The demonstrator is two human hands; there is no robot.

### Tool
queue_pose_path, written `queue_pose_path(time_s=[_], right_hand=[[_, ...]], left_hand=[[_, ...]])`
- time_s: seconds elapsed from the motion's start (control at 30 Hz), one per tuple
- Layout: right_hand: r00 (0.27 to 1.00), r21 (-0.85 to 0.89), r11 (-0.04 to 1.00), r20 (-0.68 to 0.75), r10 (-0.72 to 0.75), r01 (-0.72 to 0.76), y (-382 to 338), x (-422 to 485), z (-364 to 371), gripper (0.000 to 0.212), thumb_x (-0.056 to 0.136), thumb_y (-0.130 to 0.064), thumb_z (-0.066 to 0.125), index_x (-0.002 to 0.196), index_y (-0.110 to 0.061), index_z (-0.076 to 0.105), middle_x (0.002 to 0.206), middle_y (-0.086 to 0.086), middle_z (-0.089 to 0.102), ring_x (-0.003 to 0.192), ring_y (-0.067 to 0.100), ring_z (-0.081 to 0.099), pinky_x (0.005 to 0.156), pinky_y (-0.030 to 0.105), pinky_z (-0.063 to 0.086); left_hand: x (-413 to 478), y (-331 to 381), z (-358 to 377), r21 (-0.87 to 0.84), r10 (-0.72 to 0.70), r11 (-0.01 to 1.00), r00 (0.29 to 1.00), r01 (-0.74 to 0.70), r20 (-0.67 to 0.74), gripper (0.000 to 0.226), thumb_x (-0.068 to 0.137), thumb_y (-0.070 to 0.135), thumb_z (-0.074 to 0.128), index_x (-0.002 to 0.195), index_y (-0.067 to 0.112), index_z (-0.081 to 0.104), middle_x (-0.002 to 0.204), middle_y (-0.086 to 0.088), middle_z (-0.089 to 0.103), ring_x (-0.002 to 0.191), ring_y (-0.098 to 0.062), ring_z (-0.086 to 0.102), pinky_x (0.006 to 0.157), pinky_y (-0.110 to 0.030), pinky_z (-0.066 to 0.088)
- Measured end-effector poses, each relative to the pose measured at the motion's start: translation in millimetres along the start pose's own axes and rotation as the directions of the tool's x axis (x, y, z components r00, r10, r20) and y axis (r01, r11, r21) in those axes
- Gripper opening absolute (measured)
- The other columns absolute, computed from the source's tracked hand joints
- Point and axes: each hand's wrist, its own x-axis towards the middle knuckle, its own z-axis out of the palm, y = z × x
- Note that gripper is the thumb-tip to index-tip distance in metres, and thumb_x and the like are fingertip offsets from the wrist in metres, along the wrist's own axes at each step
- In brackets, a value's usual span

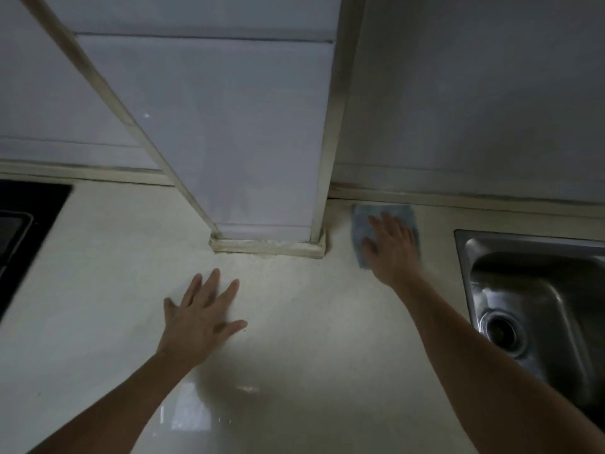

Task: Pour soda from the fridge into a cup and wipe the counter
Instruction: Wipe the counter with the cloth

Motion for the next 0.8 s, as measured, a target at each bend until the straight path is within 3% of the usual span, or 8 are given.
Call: queue_pose_path(time_s=[0.1,0.27,0.4,0.5,0.57,0.63,0.8], right_hand=[[1.0,-0.081,0.996,0.005,-0.022,0.022,17.1,16.1,9.0,0.061,0.101,-0.05,0.033,0.155,-0.025,0.022,0.162,0.011,0.018,0.148,0.035,0.016,0.118,0.052,0.014],[1.0,-0.181,0.983,0.025,-0.017,0.022,22.6,13.6,31.2,0.065,0.101,-0.058,0.015,0.157,-0.029,0.0,0.166,0.007,0.001,0.151,0.033,0.003,0.119,0.053,0.003],[0.996,-0.205,0.975,0.04,-0.077,0.083,17.8,-13.0,39.2,0.07,0.098,-0.06,0.011,0.157,-0.027,-0.006,0.165,0.01,0.001,0.15,0.035,0.006,0.12,0.057,0.01],[0.986,-0.179,0.975,0.13,-0.108,0.131,-1.5,-62.3,51.5,0.068,0.096,-0.063,-0.002,0.151,-0.03,-0.025,0.163,0.006,-0.021,0.151,0.032,-0.012,0.121,0.054,0.002],[0.977,-0.146,0.974,0.147,-0.154,0.176,-23.4,-106.4,63.2,0.068,0.096,-0.064,-0.006,0.152,-0.031,-0.022,0.162,0.003,-0.024,0.149,0.028,-0.02,0.121,0.052,-0.003],[0.961,-0.145,0.959,0.167,-0.221,0.246,-44.2,-144.2,77.7,0.068,0.099,-0.063,0.002,0.156,-0.029,-0.011,0.165,0.004,-0.015,0.15,0.028,-0.016,0.12,0.052,-0.001],[0.928,-0.138,0.928,0.195,-0.317,0.346,-51.1,-162.5,85.7,0.067,0.099,-0.066,0.008,0.157,-0.034,0.003,0.165,-0.002,-0.006,0.152,0.027,-0.007,0.121,0.051,0.003]], left_hand=[[4.0,0.9,-0.9,-0.002,-0.015,1.0,1.0,0.015,0.015,0.094,0.071,0.093,0.006,0.153,0.048,0.007,0.163,0.007,-0.013,0.152,-0.024,-0.011,0.112,-0.071,0.011],[3.1,1.6,-2.8,0.06,-0.027,0.998,0.998,0.023,0.054,0.091,0.071,0.09,0.004,0.152,0.05,-0.005,0.162,0.008,-0.022,0.151,-0.023,-0.017,0.115,-0.068,0.008],[2.1,2.5,-1.5,0.104,-0.031,0.994,0.998,0.026,0.053,0.091,0.071,0.09,0.0,0.152,0.048,-0.01,0.163,0.005,-0.022,0.151,-0.025,-0.016,0.115,-0.068,0.011],[0.6,4.6,0.6,0.141,-0.037,0.99,0.998,0.03,0.043,0.091,0.071,0.086,-0.007,0.152,0.046,-0.012,0.164,0.002,-0.02,0.152,-0.028,-0.014,0.114,-0.069,0.013],[-1.1,7.1,4.4,0.145,-0.045,0.989,0.999,0.04,0.029,0.088,0.074,0.084,-0.009,0.152,0.045,-0.014,0.164,0.001,-0.02,0.152,-0.029,-0.014,0.114,-0.07,0.013],[-0.5,7.9,7.8,0.13,-0.051,0.99,0.999,0.051,0.0,0.084,0.079,0.082,-0.006,0.153,0.044,-0.011,0.165,0.0,-0.017,0.152,-0.029,-0.011,0.112,-0.071,0.012],[-10.3,-9.8,1.6,-0.037,-0.01,0.999,0.998,0.008,-0.069,0.076,0.086,0.075,0.015,0.154,0.041,0.021,0.165,0.002,0.014,0.151,-0.023,0.015,0.116,-0.06,0.018]])
